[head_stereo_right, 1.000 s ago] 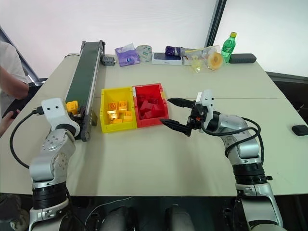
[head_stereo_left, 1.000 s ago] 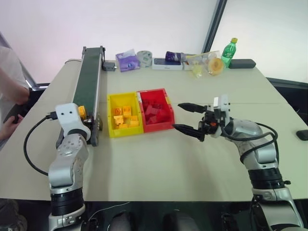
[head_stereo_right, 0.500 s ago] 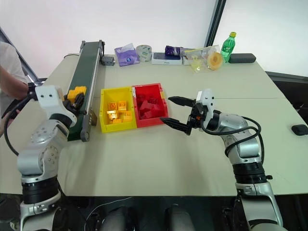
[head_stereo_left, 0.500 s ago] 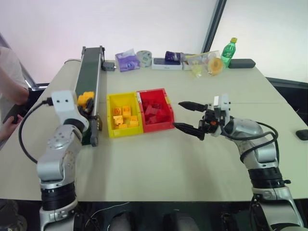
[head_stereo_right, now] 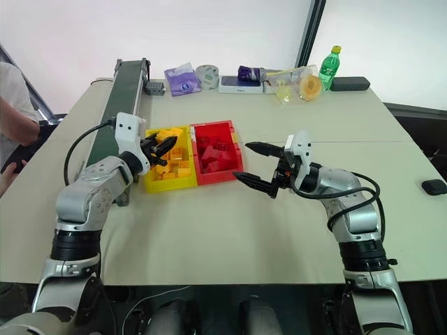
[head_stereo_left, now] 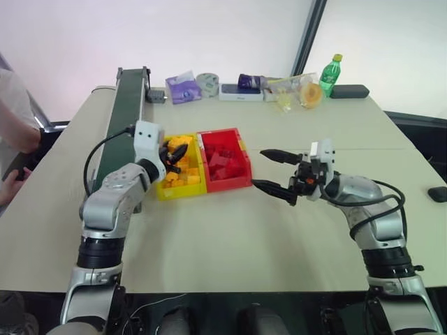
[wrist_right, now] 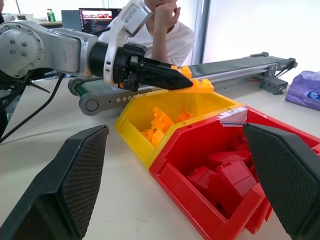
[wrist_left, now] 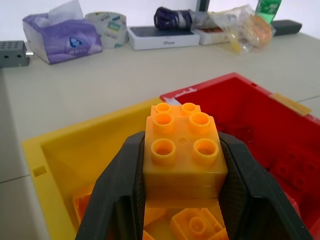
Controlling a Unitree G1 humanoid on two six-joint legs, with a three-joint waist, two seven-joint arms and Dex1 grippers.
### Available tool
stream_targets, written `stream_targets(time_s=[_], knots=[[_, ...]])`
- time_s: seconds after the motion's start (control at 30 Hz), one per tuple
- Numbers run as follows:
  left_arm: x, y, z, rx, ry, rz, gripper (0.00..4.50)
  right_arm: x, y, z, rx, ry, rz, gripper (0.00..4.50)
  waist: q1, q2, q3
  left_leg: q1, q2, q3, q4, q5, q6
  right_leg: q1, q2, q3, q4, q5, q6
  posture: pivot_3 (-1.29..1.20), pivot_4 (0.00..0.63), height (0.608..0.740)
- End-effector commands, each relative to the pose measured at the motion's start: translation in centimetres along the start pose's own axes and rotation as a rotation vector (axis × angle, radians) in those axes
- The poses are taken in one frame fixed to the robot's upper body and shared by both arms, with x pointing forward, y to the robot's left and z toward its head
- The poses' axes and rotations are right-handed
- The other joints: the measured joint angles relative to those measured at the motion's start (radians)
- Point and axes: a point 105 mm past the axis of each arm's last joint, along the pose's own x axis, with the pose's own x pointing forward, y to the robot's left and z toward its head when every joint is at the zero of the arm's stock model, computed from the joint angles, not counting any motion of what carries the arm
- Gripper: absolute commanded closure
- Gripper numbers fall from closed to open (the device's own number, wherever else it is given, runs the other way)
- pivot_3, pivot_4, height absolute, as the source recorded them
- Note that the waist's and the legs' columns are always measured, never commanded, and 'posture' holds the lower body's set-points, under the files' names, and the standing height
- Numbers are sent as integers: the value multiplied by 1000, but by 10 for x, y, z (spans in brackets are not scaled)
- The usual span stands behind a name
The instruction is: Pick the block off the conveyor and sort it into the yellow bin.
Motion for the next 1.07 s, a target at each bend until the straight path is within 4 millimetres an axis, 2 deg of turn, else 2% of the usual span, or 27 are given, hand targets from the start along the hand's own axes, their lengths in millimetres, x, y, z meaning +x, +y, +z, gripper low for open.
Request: stream_targets(time_s=[0.03, 0.07, 0.13, 0.27, 0.3, 0.37, 0.47, 0.53, 0.6, 0.7, 0.87, 0.97, 1.07], knots=[[0, 6, 16, 17, -66, 53, 3157, -2, 1, 15, -50, -31, -1, 0, 2, 0, 0, 0, 0, 0, 0, 0, 0, 0, 0, 0, 0, 0, 0, 0, 150, 740], [0, 6, 18, -31, -82, 44, 3157, -3, 1, 14, -51, -30, -3, 0, 2, 0, 0, 0, 0, 0, 0, 0, 0, 0, 0, 0, 0, 0, 0, 0, 150, 740], [-1, 4, 20, -69, -100, 26, 2126, -4, 1, 14, -52, -28, -7, 0, 2, 0, 0, 0, 0, 0, 0, 0, 0, 0, 0, 0, 0, 0, 0, 0, 150, 740], [-3, 9, 20, -33, -101, 61, 271, -3, -2, 12, -54, -24, -14, 0, 2, 0, 0, 0, 0, 0, 0, 0, 0, 0, 0, 0, 0, 0, 0, 0, 150, 740], [-5, 9, 21, -20, -105, 62, 47, -3, -3, 12, -54, -24, -14, 0, 2, 0, 0, 0, 0, 0, 0, 0, 0, 0, 0, 0, 0, 0, 0, 0, 150, 740], [-7, 10, 23, 6, -112, 62, 47, -2, -3, 12, -54, -24, -14, 0, 2, 0, 0, 0, 0, 0, 0, 0, 0, 0, 0, 0, 0, 0, 0, 0, 150, 740], [-21, 15, 38, 36, -168, 54, 47, -1, -3, 12, -58, -22, -10, 0, 0, 0, 0, 0, 0, 0, 0, 0, 0, 0, 0, 0, 0, 0, 0, 0, 150, 740], [-36, 19, 47, 31, -204, 16, 47, -2, -4, 12, -58, -23, -9, 0, -3, 0, 0, 0, 0, 0, 0, 0, 0, 0, 0, 0, 0, 0, 0, 0, 150, 740], [-56, 26, 43, -17, -169, -42, 47, -4, -4, 11, -58, -19, -10, 0, -5, 0, 0, 0, 1, 0, 0, 0, 0, 0, 0, 0, 0, 0, 0, 0, 150, 740], [-86, 36, 55, 37, -213, -78, 47, -8, -6, 10, -61, -4, -13, 0, -4, 1, 0, 0, 1, 0, -1, 0, 0, -1, 0, 0, 0, 0, 0, 0, 150, 740], [-119, 73, 54, 103, -163, -9, 47, -17, -11, 8, -61, 22, -19, 0, 3, 1, 0, 0, 0, 0, 0, 0, 0, 0, -1, 0, 0, 0, 0, 0, 150, 740], [-142, 98, 44, 164, -113, 53, 47, -22, -14, 8, -61, 40, -26, 0, 0, 1, 0, 0, 0, 0, -1, 0, 0, 0, -1, 0, 0, 0, 0, 0, 150, 740], [-154, 103, 40, 210, -96, 62, 47, -27, -17, 7, -61, 53, -34, 0, -2, 1, 1, 0, 0, 0, -2, 0, 0, -1, -2, 0, -1, 0, 0, 0, 150, 740]])
